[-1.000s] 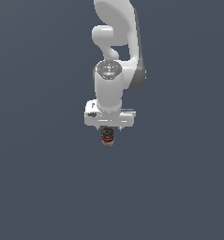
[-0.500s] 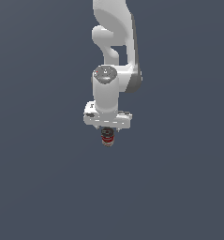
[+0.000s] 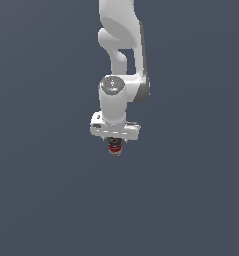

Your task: Pick up the object and move it to a goal position.

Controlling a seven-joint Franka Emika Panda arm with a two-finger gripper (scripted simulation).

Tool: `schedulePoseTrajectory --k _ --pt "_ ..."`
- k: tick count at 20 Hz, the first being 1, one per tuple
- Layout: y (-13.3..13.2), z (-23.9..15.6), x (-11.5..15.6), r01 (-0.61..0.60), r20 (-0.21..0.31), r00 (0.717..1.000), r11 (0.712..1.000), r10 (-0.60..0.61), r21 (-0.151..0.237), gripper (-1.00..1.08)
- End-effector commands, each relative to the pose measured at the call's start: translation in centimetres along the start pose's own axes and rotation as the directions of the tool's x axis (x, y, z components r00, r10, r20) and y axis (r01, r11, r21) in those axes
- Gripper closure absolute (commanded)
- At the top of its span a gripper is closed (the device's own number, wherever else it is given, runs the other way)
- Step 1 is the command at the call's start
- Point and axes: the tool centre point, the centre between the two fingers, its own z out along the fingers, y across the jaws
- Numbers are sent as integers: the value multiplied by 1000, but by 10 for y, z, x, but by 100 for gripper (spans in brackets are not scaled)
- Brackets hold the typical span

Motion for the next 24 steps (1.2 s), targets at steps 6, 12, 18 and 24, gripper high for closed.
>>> schedulePoseTrajectory --k 6,12,18,24 --pt "0 29 -1 -3 0 1000 1000 3 0 -92" --pt "0 32 0 -3 0 1000 1000 3 0 108" --pt "0 32 0 -3 0 1000 1000 3 0 108" --pt "0 27 -2 -2 1 1000 1000 2 0 108"
